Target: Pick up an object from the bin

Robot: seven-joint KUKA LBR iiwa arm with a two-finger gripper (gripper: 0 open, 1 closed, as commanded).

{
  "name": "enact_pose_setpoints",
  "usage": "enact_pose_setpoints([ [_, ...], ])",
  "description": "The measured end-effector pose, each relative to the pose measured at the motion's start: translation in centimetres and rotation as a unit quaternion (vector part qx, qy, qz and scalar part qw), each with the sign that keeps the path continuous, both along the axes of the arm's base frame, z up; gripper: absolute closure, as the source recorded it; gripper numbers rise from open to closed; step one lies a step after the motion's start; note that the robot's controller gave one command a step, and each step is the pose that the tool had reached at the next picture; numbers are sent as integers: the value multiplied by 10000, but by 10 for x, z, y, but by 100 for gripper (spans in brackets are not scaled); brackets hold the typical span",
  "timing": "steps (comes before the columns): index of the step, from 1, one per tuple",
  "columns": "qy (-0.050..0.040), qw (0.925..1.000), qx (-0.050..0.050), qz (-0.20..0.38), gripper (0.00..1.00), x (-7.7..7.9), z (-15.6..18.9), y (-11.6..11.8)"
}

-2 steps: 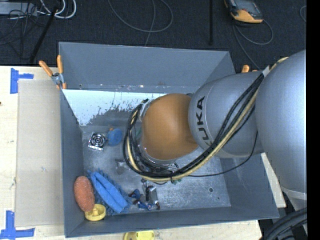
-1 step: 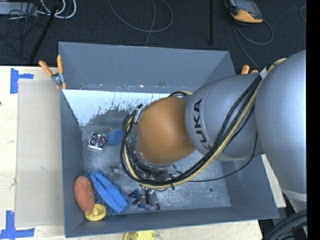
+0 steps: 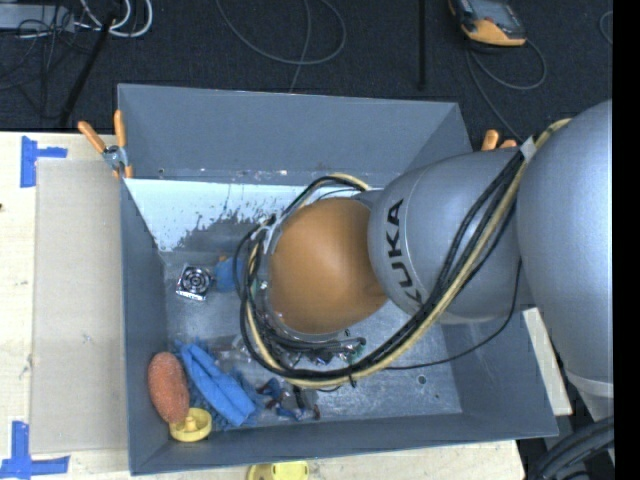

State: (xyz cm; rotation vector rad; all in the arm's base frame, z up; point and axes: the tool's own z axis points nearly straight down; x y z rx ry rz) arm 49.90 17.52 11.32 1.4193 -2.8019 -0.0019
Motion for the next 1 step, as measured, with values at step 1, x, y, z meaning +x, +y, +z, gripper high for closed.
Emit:
enact_pose_setpoints([
  [1,2,9949,-8,-1007,100,2,-33,10],
])
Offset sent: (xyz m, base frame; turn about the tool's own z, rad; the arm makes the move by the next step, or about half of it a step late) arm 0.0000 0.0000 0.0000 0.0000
